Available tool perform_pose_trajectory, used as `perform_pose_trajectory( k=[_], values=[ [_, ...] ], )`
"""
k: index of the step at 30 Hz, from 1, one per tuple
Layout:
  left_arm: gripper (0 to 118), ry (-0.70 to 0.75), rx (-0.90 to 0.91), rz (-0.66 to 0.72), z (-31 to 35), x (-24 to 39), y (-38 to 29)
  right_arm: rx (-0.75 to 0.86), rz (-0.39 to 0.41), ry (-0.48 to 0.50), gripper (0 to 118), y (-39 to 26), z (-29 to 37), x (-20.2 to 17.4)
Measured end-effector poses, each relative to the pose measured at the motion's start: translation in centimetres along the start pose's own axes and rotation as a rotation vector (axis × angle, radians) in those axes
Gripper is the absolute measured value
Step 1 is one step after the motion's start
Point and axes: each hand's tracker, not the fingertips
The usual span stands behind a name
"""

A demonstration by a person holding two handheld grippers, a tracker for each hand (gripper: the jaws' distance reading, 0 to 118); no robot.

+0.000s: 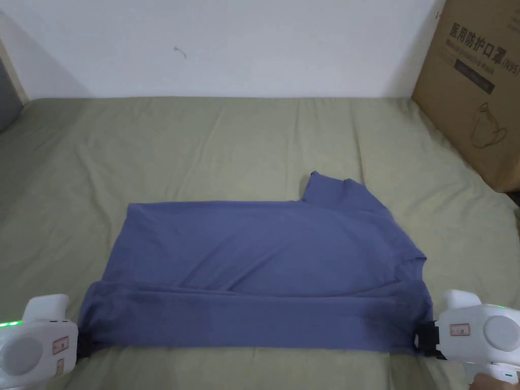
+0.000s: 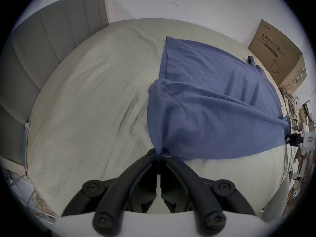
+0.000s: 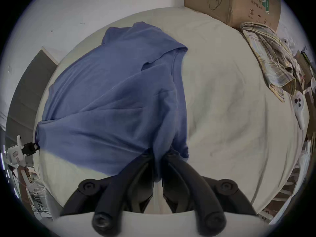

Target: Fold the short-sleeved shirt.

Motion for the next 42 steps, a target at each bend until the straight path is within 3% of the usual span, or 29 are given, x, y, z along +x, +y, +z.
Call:
perform_pose_trajectory(
  k=[5,13,20,24,25,26,27,28,30,31,36,38,40,41,42],
  values=[
    [1,-0.005,0.015,-0.03,2.0,-0.5,0.5,0.031,0.034,0.043,8,0.5,3.6,0.7],
    [1,-0.03,0.022,-0.078,6.0,-0.9,-1.4,0.077,0.056,0.013,8,-1.0,7.5,2.1],
    [1,0.038,-0.086,-0.138,4.8,-1.1,-6.6,-0.04,0.066,-0.014,8,-6.5,5.4,3.1],
    [1,0.042,-0.069,-0.137,4.3,-0.9,-7.5,-0.026,0.021,-0.013,8,-7.5,4.4,3.2],
    [1,0.047,-0.067,-0.135,4.4,-0.8,-7.4,-0.028,0.025,-0.013,13,-7.4,4.5,2.9],
    [3,0.048,-0.067,-0.14,4.4,-0.7,-7.3,-0.03,0.055,-0.024,28,-7.2,4.7,2.6],
    [17,0.049,-0.071,-0.149,4.4,-0.7,-7.1,-0.045,0.105,-0.049,55,-7.0,4.8,2.3],
    [41,0.055,-0.072,-0.151,4.5,-0.7,-7.0,-0.042,0.133,-0.073,68,-6.9,5.0,2.1],
    [96,0.112,-0.107,-0.143,4.9,-0.7,-6.6,-0.036,0.147,-0.092,69,-6.6,5.6,1.7],
    [98,0.103,-0.093,-0.138,5.4,-0.6,-6.4,-0.026,0.147,-0.09,69,-6.4,6.1,1.4],
    [97,0.039,-0.007,-0.084,8.8,0.6,-4.4,0.083,0.187,-0.068,69,-3.8,8.6,-0.1],
    [90,0.039,0.041,-0.088,9.7,1.5,-3.3,0.111,0.204,-0.057,68,-2.5,9.0,-1.0],
    [41,0.019,0.115,-0.099,10.4,2.4,-2.5,0.159,0.19,-0.012,57,-1.3,9.2,-1.7],
    [13,0.007,0.113,-0.1,10.3,2.8,-2.0,0.173,0.178,0.013,38,-0.7,9.2,-2.0],
    [2,-0.005,0.103,-0.101,9.8,3.1,-1.6,0.177,0.167,0.02,5,-0.2,8.9,-2.2]
  ],
)
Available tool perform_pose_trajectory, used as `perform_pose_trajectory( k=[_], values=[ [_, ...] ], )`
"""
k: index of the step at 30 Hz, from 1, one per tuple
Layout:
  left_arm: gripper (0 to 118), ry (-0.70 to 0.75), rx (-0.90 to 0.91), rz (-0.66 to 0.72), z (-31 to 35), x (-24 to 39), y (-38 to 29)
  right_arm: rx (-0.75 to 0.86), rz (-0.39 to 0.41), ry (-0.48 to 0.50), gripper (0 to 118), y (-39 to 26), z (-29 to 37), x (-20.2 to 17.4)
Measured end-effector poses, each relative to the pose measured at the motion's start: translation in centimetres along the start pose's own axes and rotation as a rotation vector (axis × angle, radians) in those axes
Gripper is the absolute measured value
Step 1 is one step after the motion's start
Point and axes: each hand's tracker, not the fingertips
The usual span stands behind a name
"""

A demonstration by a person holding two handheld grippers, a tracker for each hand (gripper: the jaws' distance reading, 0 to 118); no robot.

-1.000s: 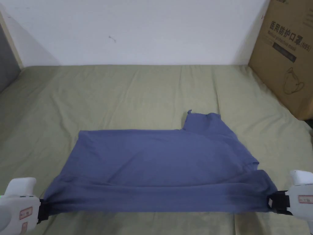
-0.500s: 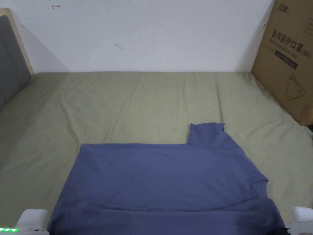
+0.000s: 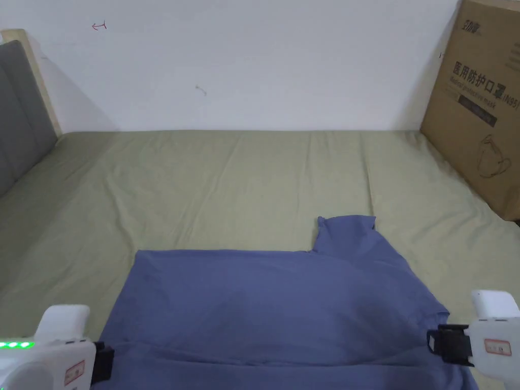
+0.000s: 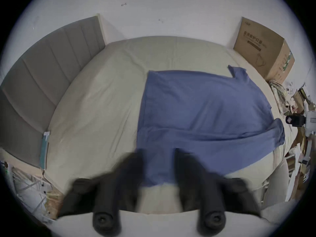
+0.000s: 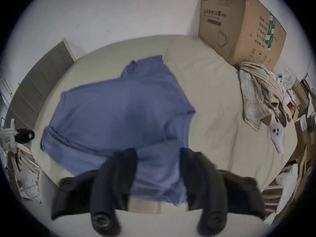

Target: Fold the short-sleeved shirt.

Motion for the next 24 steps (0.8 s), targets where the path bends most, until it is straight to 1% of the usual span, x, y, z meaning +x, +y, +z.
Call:
perform_pose_trajectory(
  k=[1,2,4,6,8,11,12,13,14,15,16,17,22,24],
  values=[
    [0,-0.007,-0.015,-0.002,-0.7,0.2,0.2,-0.001,-0.003,-0.011,1,0.3,-0.6,-0.2],
    [0,-0.015,-0.034,-0.011,-1.4,0.6,0.3,0.006,-0.012,-0.026,1,0.6,-1.4,-0.3],
    [0,-0.011,-0.049,-0.035,-2.6,1.3,0.4,-0.03,-0.04,-0.004,1,1.0,-3.1,-0.1],
    [0,-0.011,-0.04,-0.023,-3.4,1.6,0.6,-0.053,-0.083,-0.006,1,1.6,-4.4,0.2],
    [0,-0.03,-0.054,0.018,-4.6,1.6,1.2,-0.058,-0.09,0.007,1,3.0,-5.7,0.6],
    [0,-0.024,-0.065,-0.009,-5.7,2.1,2.3,-0.036,-0.089,-0.003,1,6.1,-7.4,1.2],
    [0,-0.016,-0.068,-0.019,-6.1,2.3,2.8,-0.025,-0.1,0.0,1,7.5,-8.1,1.4],
    [0,-0.012,-0.068,-0.024,-6.5,2.4,3.2,-0.026,-0.107,-0.001,6,8.8,-8.5,1.3],
    [0,-0.014,-0.07,-0.026,-6.9,2.5,3.6,-0.031,-0.103,-0.002,27,10.2,-9.3,1.2],
    [0,-0.017,-0.074,-0.024,-7.4,2.6,4.1,-0.027,-0.086,-0.008,62,11.7,-10.4,1.1],
    [0,-0.019,-0.073,-0.021,-7.8,2.7,4.5,-0.029,-0.067,-0.021,75,13.0,-11.5,1.0],
    [0,-0.022,-0.073,-0.02,-8.1,2.8,4.9,-0.024,-0.059,-0.031,73,14.4,-12.4,1.1],
    [0,-0.021,-0.089,-0.03,-9.9,3.2,6.3,-0.07,-0.084,-0.049,73,19.2,-18.1,2.0],
    [0,-0.016,-0.097,-0.032,-10.6,3.1,6.6,-0.102,-0.06,-0.063,73,19.9,-20.1,2.1]
  ],
)
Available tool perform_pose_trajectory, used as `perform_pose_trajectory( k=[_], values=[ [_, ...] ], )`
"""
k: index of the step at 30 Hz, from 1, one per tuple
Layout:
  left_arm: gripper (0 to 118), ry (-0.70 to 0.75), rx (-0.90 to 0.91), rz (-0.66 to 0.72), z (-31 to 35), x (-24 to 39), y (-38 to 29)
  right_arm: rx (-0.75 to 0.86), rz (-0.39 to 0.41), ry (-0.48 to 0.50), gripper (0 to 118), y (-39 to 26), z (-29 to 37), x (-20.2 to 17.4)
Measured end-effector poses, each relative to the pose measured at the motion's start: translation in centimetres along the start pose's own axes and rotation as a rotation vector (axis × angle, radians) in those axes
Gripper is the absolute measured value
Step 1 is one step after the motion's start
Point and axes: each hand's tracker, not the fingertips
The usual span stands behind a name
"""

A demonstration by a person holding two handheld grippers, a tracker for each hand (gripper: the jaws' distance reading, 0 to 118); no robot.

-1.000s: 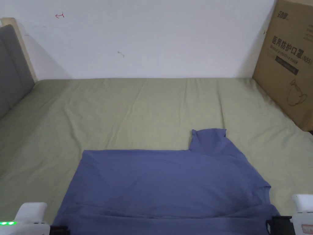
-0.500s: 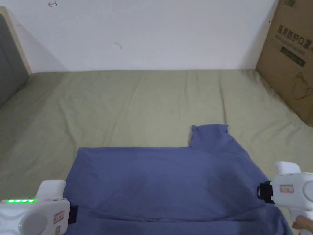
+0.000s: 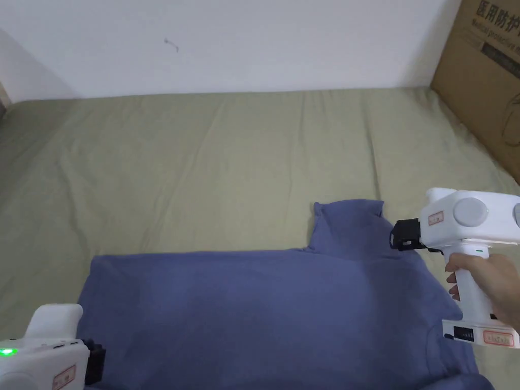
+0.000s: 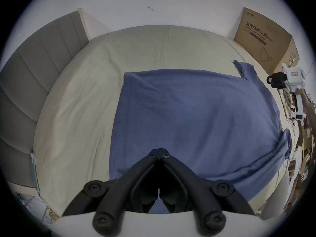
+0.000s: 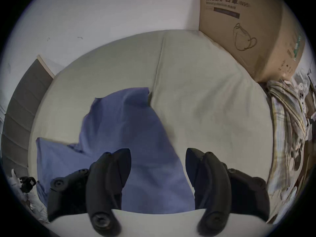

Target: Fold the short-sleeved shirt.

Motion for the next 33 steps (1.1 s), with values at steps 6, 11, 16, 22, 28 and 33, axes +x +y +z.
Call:
perform_pose_trajectory(
  k=[6,11,16,22,28,33],
  values=[
    [0,0.009,-0.025,0.046,-1.4,-0.8,0.2,-0.085,0.048,-0.01,59,0.4,-3.8,0.6],
    [0,0.011,-0.039,0.046,-1.7,-1.1,0.2,-0.054,0.096,0.024,1,0.0,-3.4,-0.1],
    [0,-0.005,-0.022,0.061,-1.4,-1.5,0.6,-0.057,0.141,-0.004,1,0.1,-2.6,-0.9],
    [64,-0.009,0.009,0.114,-3.0,-3.6,4.6,-0.05,0.112,0.01,1,0.7,-1.8,-0.5],
    [99,-0.04,-0.022,0.155,-8.0,-6.3,10.9,-0.054,0.123,0.004,1,0.6,-1.9,-0.3],
    [99,-0.025,-0.016,0.195,-12.3,-7.3,14.3,-0.058,0.136,0.0,1,0.6,-2.3,-0.5]
  ],
)
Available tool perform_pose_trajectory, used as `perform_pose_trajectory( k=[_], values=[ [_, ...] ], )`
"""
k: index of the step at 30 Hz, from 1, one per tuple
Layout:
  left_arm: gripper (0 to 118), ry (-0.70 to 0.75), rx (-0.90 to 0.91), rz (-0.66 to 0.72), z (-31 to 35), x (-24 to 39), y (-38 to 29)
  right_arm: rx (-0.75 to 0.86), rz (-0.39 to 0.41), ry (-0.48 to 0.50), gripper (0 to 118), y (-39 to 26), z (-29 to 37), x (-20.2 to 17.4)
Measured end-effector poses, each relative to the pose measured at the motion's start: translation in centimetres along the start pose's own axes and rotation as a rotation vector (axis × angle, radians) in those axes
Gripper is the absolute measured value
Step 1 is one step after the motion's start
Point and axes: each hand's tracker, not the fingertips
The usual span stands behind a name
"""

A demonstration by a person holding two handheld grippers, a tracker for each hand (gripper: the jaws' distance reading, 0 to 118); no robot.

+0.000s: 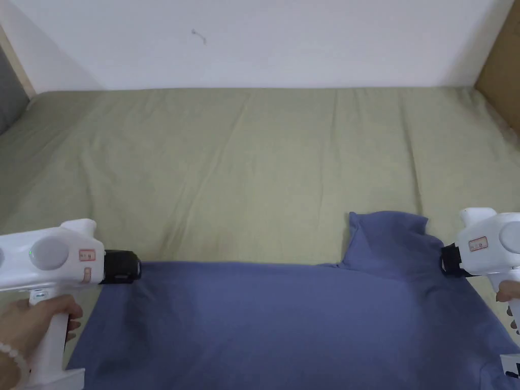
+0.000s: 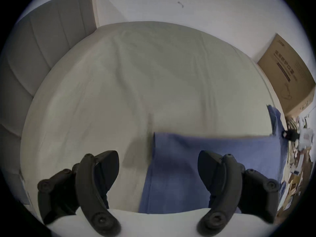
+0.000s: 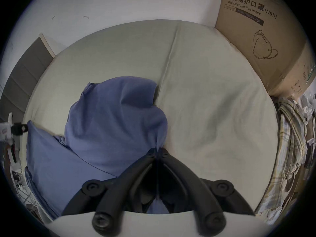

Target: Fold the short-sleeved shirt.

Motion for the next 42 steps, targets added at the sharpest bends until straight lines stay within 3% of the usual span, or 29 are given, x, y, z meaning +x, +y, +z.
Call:
perform_pose_trajectory(
  k=[3,5,8,10,11,12,19,22,30,36,42],
  values=[
    [93,-0.081,-0.057,0.019,-2.4,0.4,0.8,-0.004,0.006,-0.003,1,0.1,-0.4,0.0],
    [89,0.023,-0.097,-0.035,-3.3,1.2,0.8,-0.005,-0.003,-0.002,1,0.0,-0.7,0.0],
    [40,0.043,-0.057,-0.081,-1.6,2.4,1.2,-0.008,-0.007,-0.003,1,-0.1,-0.6,-0.1],
    [34,0.026,-0.055,-0.116,-1.1,2.5,1.2,-0.008,-0.01,-0.007,1,0.0,-0.1,-0.2],
    [10,-0.002,-0.07,-0.122,-1.0,2.7,1.2,-0.001,-0.018,-0.001,1,0.0,0.5,-0.2],
    [3,0.004,-0.07,-0.107,-0.8,3.0,1.0,0.003,-0.028,0.009,1,0.0,1.0,-0.3],
    [3,-0.022,0.015,-0.112,5.6,2.4,-0.4,0.107,-0.051,0.024,1,-1.0,8.3,-0.2],
    [3,-0.038,0.063,-0.137,9.9,1.7,-1.6,0.145,-0.011,0.016,1,-3.1,12.0,-0.7],
    [3,-0.07,0.119,-0.156,19.2,-0.4,-11.3,0.184,-0.002,0.025,1,-14.3,20.2,-0.4],
    [3,-0.003,0.024,-0.228,19.7,-1.8,-20.1,0.039,0.003,0.041,1,-25.2,19.6,-0.1],
    [3,0.011,-0.06,-0.241,16.9,-3.1,-24.8,-0.036,-0.076,0.013,1,-30.8,15.8,0.2]
  ],
)
